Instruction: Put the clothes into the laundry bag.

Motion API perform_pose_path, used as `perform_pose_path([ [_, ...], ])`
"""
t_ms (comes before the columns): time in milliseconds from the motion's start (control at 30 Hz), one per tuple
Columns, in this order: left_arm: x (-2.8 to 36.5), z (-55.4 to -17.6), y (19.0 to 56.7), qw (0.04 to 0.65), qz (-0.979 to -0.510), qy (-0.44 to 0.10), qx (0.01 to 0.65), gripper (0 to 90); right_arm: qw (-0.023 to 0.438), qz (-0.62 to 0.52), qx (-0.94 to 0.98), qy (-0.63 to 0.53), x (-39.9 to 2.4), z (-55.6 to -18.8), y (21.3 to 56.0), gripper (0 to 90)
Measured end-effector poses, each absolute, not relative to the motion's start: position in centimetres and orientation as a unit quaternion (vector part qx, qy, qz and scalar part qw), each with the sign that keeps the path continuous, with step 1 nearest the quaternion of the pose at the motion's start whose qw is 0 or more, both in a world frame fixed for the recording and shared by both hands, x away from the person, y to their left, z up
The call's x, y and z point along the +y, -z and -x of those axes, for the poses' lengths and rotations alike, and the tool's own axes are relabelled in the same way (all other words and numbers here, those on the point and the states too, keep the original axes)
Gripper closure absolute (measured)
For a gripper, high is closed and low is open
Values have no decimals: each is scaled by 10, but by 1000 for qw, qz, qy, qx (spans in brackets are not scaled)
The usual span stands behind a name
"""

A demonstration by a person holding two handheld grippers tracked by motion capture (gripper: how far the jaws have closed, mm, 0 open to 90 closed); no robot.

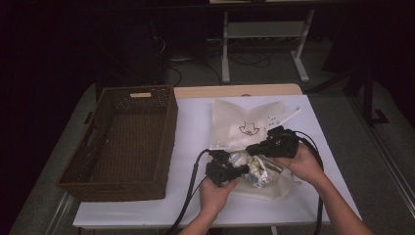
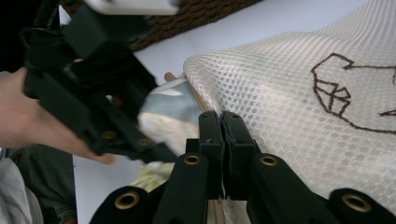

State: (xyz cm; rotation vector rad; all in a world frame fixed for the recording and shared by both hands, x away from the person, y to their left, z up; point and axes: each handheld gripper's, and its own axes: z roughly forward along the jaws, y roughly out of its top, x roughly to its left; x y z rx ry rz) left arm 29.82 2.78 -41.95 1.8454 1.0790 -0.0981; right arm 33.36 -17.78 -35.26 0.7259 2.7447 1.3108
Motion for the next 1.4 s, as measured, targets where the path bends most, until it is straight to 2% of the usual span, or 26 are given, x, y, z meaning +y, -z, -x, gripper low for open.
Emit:
perform_pose_path([
  [133,28,-320,422,488,-727,34,482,792,6,-219,877,-428,-177,-329,341,877],
  [267,29,-323,426,480,-738,45,473,763,10,-223,879,-421,-178,-330,343,876],
  [533,51,-307,420,458,-761,66,454,528,9,-231,879,-417,-177,-335,353,876],
  [800,76,-285,411,464,-764,86,440,360,9,-240,877,-417,-178,-341,355,874],
  [967,48,-279,420,447,-780,111,423,320,9,-243,878,-412,-174,-344,357,874],
  [1100,17,-292,429,458,-768,119,431,306,13,-241,882,-405,-173,-343,358,874],
  [1167,9,-300,433,465,-762,109,437,356,14,-241,882,-404,-174,-342,357,874],
  [1333,8,-314,437,480,-747,69,456,711,17,-239,880,-409,-177,-340,354,874],
  [1400,10,-318,436,490,-736,53,465,784,17,-237,879,-412,-178,-338,353,875],
])
